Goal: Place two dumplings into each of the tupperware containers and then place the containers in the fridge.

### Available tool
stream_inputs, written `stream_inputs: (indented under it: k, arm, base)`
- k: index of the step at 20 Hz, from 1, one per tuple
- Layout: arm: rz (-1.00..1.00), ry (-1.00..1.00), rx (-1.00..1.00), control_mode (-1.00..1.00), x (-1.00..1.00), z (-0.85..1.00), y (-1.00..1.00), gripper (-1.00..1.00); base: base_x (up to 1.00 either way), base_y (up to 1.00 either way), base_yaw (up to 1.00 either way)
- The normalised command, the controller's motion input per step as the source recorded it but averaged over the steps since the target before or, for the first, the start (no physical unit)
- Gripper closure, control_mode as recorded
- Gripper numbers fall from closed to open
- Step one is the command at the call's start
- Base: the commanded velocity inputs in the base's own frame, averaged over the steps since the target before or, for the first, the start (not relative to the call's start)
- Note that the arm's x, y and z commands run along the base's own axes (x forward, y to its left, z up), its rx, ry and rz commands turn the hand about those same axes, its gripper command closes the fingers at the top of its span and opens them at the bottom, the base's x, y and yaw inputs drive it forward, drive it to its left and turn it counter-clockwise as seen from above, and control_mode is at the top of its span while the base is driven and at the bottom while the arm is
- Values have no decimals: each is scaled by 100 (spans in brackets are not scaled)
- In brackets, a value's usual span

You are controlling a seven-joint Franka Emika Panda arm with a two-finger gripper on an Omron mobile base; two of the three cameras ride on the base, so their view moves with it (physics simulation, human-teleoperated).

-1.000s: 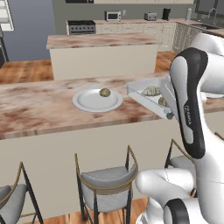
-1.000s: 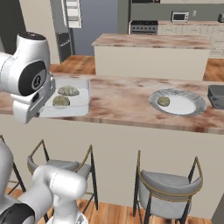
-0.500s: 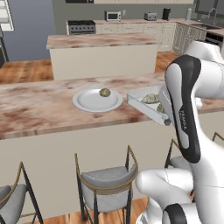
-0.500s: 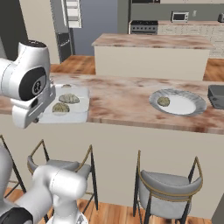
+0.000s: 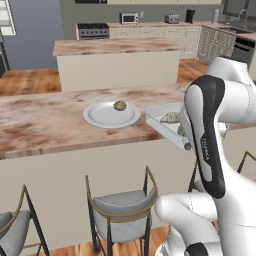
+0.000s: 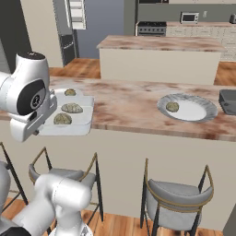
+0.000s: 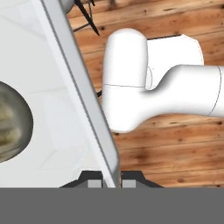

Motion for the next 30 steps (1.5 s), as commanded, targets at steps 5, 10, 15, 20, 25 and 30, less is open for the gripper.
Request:
stream_inputs:
  k: [5,10,15,20,25,30]
  arm:
    - [0,0,0,-100,-5,0,-5,100]
    - [0,0,-8,-100,-7,-4,-18,100]
    - [0,0,-8,-100,0,-6,-4,100]
    - [2,0,0,-100,0,0,0,100]
    - [17,0,0,-100,0,0,-3,100]
    - [9,0,0,-100,0,0,-2,100]
  base:
    - [0,0,0]
    - [0,0,0]
    - [0,0,0]
    - [0,0,0]
    - [0,0,0]
    - [0,0,0]
